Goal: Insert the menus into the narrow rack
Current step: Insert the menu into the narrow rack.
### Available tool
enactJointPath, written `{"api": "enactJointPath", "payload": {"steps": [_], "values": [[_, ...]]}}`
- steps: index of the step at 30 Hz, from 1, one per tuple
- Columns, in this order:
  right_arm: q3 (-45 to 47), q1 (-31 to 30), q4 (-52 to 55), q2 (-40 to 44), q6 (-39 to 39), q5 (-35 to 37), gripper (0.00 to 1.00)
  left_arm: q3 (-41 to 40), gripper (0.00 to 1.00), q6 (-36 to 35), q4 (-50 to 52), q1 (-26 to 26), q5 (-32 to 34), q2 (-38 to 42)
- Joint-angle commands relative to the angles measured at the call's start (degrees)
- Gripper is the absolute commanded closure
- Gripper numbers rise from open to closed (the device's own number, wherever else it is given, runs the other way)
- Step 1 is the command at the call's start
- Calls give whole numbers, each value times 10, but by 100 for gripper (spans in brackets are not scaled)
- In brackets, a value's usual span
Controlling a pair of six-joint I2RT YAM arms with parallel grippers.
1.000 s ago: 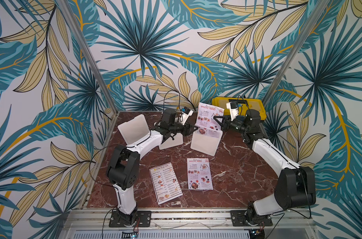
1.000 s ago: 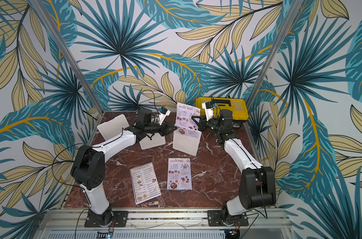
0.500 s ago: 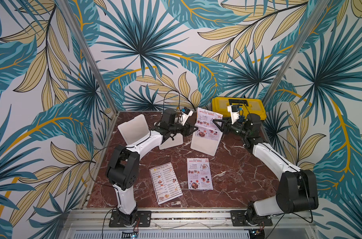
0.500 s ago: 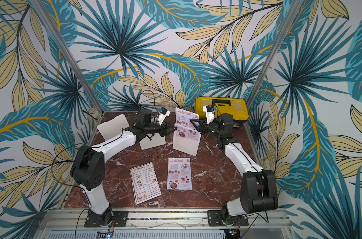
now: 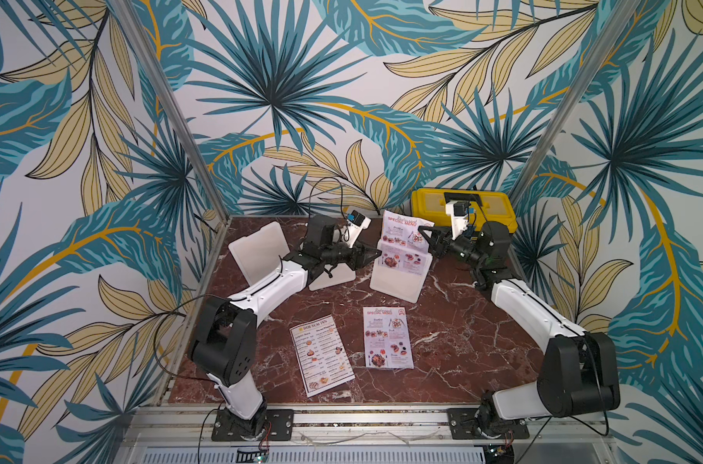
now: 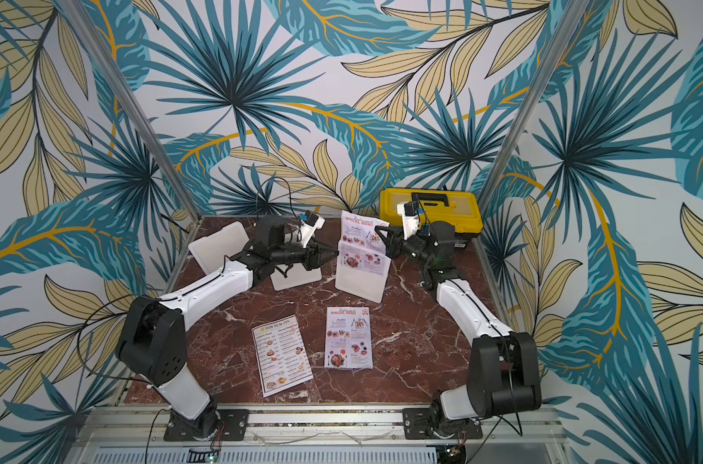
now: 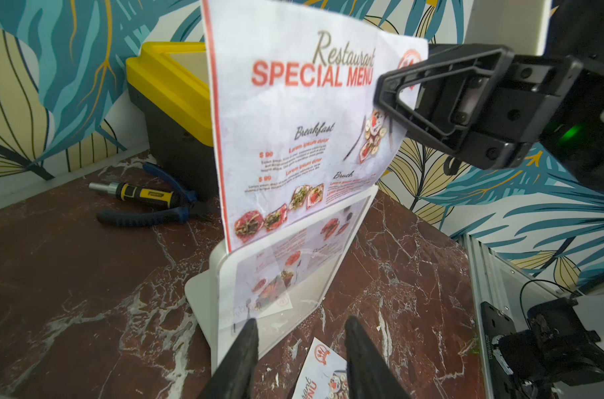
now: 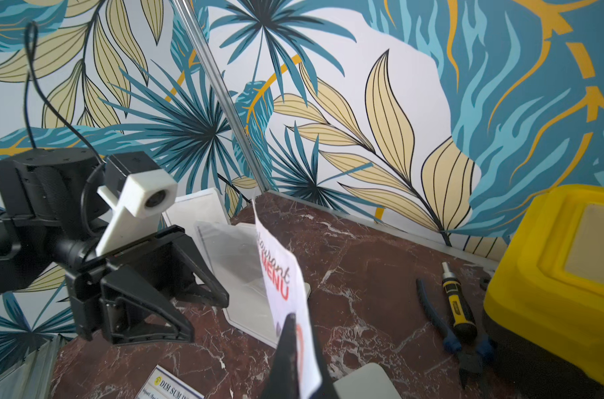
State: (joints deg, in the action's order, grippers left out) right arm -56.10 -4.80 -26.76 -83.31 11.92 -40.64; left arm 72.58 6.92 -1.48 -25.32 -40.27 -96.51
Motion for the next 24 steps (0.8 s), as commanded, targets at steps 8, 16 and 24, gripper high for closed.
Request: {"api": "enactJointPath", "payload": {"steps": [8, 16, 24], "values": [[89, 1, -108, 37, 20, 34, 79, -92, 58, 19, -5, 41, -17, 105], [65, 0, -96, 43, 26, 52, 64, -140, 57, -1, -5, 44, -22, 158], [71, 0, -90, 42, 17, 40, 91, -171, 57, -8, -5, 45, 12, 210]]}}
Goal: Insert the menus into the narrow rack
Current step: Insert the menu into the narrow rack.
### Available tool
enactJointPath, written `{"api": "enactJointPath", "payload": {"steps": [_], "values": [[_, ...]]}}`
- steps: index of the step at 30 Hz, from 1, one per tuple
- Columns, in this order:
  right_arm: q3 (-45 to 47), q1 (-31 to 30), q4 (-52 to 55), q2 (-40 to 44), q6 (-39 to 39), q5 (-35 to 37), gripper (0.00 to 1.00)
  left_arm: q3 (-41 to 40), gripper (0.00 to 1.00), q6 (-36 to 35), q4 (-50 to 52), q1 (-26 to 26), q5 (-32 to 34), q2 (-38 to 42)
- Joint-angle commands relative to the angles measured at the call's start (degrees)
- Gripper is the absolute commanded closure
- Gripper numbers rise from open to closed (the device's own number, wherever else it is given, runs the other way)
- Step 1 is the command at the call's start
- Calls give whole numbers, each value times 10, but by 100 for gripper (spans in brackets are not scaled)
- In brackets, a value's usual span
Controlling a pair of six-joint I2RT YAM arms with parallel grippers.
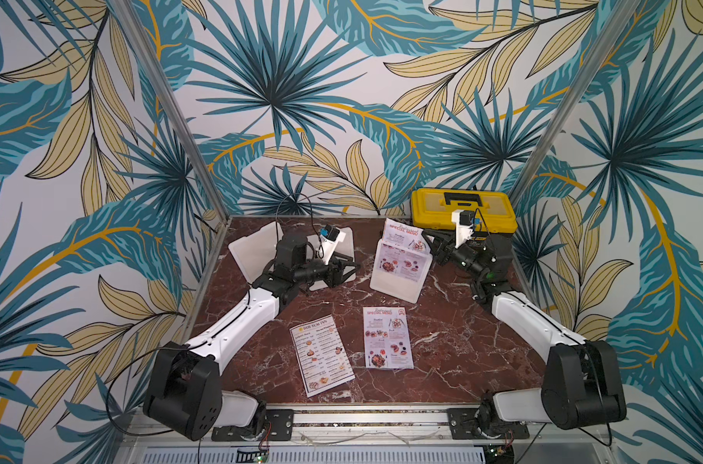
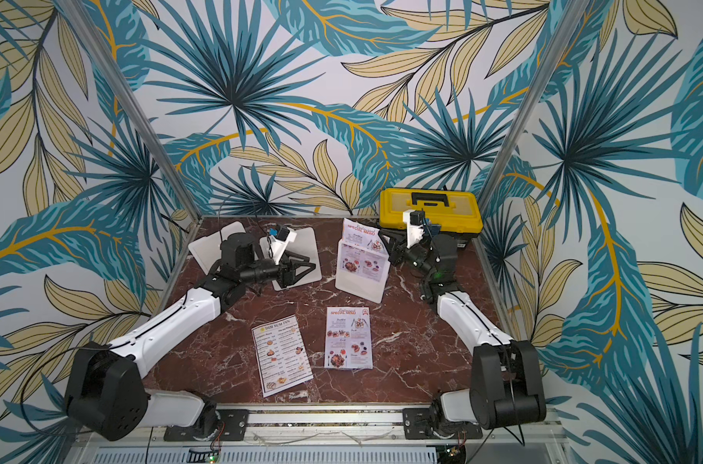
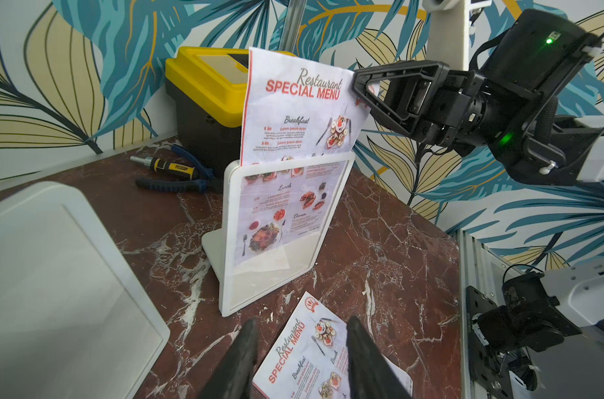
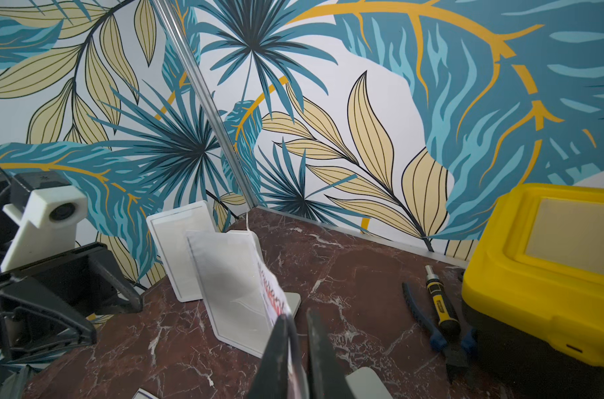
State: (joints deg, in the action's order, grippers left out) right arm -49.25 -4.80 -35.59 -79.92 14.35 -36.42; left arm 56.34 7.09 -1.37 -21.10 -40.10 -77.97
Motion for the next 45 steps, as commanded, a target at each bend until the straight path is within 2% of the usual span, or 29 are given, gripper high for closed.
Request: {"api": "enactJointPath", "payload": {"steps": [1, 6, 17, 19, 22, 24, 26, 33, 36, 45], "values": [[7, 1, -2, 9, -10, -1, 93, -11, 57, -9, -6, 3, 9, 29], [34, 0, 3, 24, -22, 0, 97, -15, 57, -7, -7, 3, 7, 40], [51, -1, 23, 19, -34, 32, 96, -17, 57, -9, -6, 4, 0, 48], [47, 0, 21, 16, -33, 35, 89, -16, 57, -9, -6, 3, -2, 49], [33, 0, 23, 18, -25, 31, 68, -15, 57, -9, -6, 4, -1, 49], [28, -1, 24, 22, -20, 22, 63, -16, 57, -9, -6, 4, 0, 49], [23, -1, 28, 23, -18, 15, 63, -18, 57, -10, -7, 4, 2, 51], [7, -6, 47, -5, -32, 3, 92, -18, 57, -10, -7, 4, 3, 49], [6, -9, 55, -9, -44, 4, 98, -17, 57, -11, -6, 4, 1, 49], [-24, -16, 126, -10, -84, 32, 100, -21, 57, -11, -7, 4, 2, 51]]}}
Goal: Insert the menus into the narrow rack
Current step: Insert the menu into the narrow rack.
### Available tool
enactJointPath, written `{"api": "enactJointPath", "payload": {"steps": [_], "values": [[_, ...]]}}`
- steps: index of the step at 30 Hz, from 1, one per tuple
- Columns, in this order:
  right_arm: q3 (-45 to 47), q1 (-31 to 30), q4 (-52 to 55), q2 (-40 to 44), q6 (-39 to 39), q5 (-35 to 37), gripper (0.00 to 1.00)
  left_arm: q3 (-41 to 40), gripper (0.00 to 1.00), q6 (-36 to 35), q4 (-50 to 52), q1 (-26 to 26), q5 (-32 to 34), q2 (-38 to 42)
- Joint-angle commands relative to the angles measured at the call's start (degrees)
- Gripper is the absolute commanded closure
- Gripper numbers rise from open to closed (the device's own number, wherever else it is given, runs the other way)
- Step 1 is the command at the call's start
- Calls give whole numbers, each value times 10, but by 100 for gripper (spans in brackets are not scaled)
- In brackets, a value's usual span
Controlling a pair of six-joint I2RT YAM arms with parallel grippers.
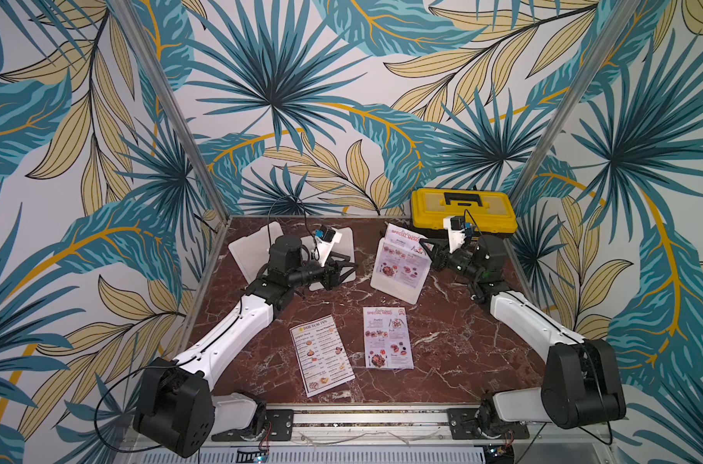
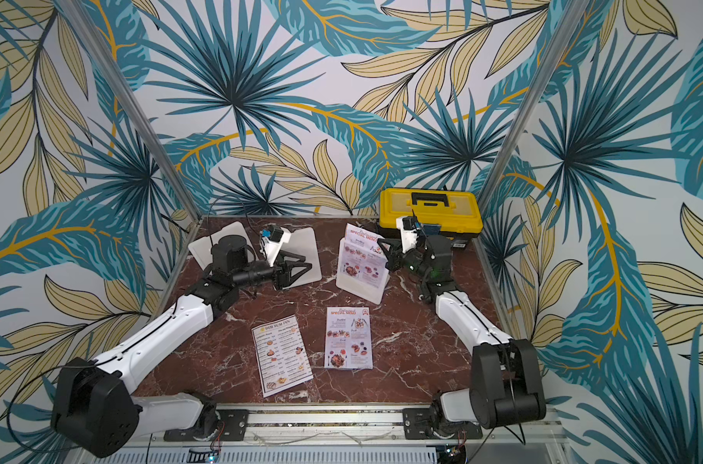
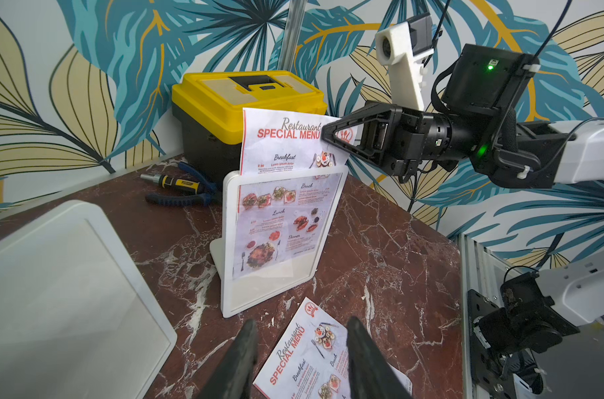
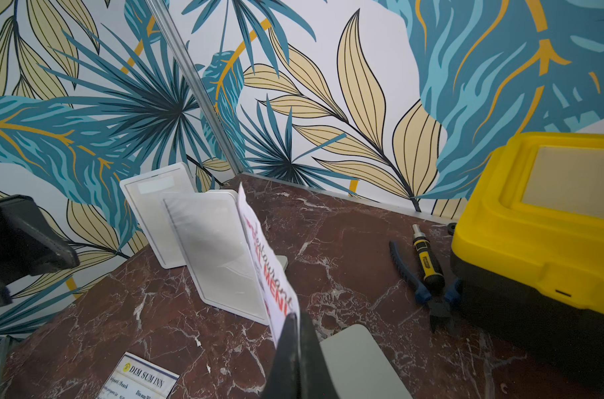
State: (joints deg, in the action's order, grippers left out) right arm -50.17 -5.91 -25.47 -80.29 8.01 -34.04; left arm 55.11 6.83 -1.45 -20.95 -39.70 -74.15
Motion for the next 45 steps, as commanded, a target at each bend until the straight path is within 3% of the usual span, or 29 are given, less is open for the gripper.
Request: {"api": "enactJointPath", "payload": {"steps": [1, 13, 15, 19, 22, 31, 37, 45], "values": [[-14, -6, 26, -9, -19, 7, 100, -9, 57, -9, -5, 3, -1, 13], [39, -15, -28, -9, -9, 21, 100, -8, 57, -9, -6, 3, -7, 13], [32, -16, -22, -4, -8, 22, 92, -11, 57, -12, -5, 3, -5, 16], [23, -19, 5, 27, -3, 46, 68, -13, 57, -13, -6, 2, -3, 20], [6, -25, 72, 66, 6, 113, 63, -14, 57, -15, -5, 2, -4, 26], [-48, -86, 240, 142, 61, 358, 61, -29, 57, -24, -6, 3, 0, 44], [-141, -159, 349, 87, 39, 507, 63, -25, 56, -18, -6, 3, 1, 44], [-266, -209, 437, -24, 15, 567, 62, -30, 56, -25, -6, 3, -8, 52]]}}
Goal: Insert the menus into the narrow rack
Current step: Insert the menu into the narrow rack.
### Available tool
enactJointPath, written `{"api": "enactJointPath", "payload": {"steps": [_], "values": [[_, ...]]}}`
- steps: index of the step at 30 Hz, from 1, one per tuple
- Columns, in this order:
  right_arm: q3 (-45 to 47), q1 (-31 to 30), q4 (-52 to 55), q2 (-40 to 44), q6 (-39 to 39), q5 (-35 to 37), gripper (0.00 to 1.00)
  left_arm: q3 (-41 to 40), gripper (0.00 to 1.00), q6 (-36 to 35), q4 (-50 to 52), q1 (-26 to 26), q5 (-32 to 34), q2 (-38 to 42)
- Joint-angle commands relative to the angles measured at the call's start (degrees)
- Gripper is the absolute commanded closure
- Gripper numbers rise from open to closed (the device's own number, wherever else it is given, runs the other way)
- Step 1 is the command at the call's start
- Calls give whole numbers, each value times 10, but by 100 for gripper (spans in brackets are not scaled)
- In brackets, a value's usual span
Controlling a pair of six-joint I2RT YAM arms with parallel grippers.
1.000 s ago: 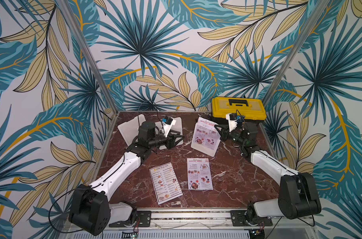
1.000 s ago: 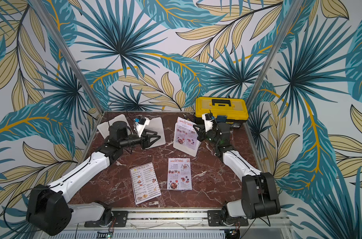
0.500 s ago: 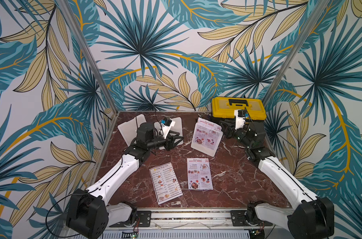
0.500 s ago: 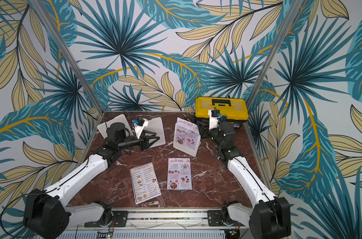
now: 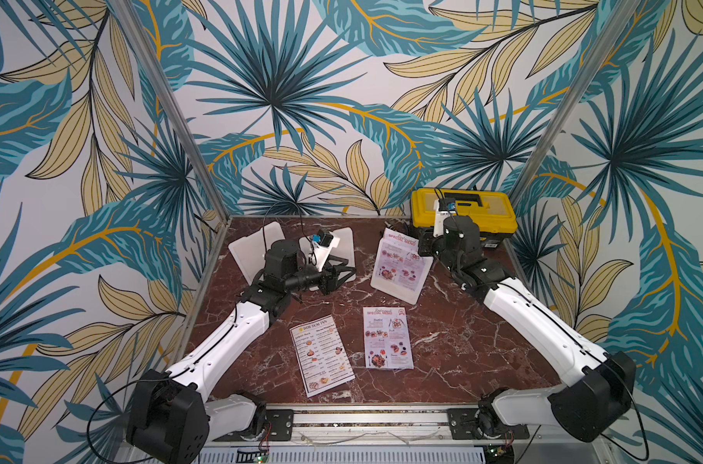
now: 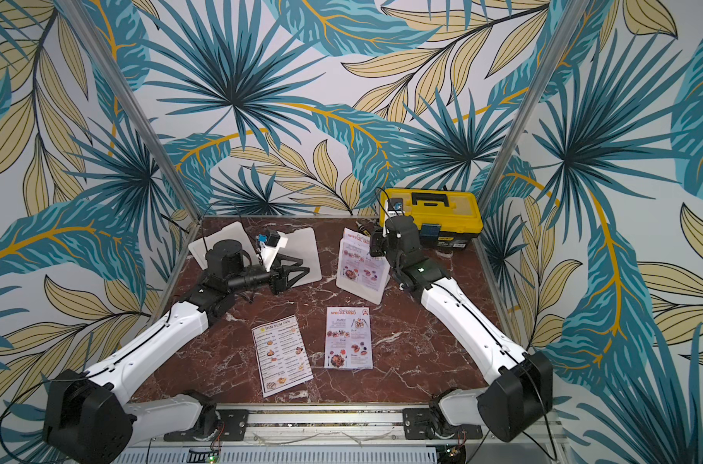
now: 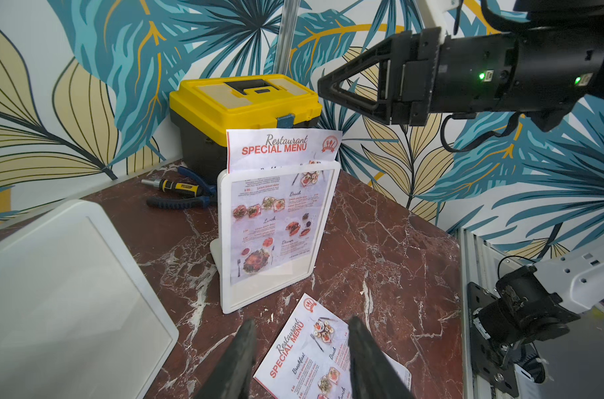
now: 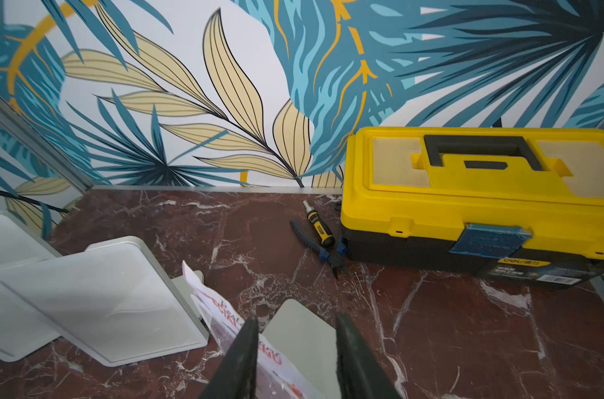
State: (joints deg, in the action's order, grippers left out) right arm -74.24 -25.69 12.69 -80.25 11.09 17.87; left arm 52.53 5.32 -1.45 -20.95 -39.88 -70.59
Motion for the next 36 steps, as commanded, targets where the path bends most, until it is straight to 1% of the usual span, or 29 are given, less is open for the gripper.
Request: {"api": "enactJointPath", "payload": {"steps": [1, 5, 8, 28, 34, 36], "values": [[-40, -16, 63, -42, -17, 55, 62, -6, 56, -11, -6, 3, -6, 18], [-80, -33, 90, -94, -24, 70, 62, -11, 55, -12, -6, 3, -1, 26], [-81, -42, 92, -110, -25, 80, 62, -10, 55, -13, -5, 3, -2, 26], [-1, -61, 45, -105, 1, 98, 61, -14, 55, -12, -5, 3, -7, 24], [0, -66, 41, -106, -10, 91, 61, -15, 55, -15, -6, 3, -2, 23], [-3, -66, 40, -101, -19, 102, 59, -12, 53, -13, -6, 2, 7, 21]]}}
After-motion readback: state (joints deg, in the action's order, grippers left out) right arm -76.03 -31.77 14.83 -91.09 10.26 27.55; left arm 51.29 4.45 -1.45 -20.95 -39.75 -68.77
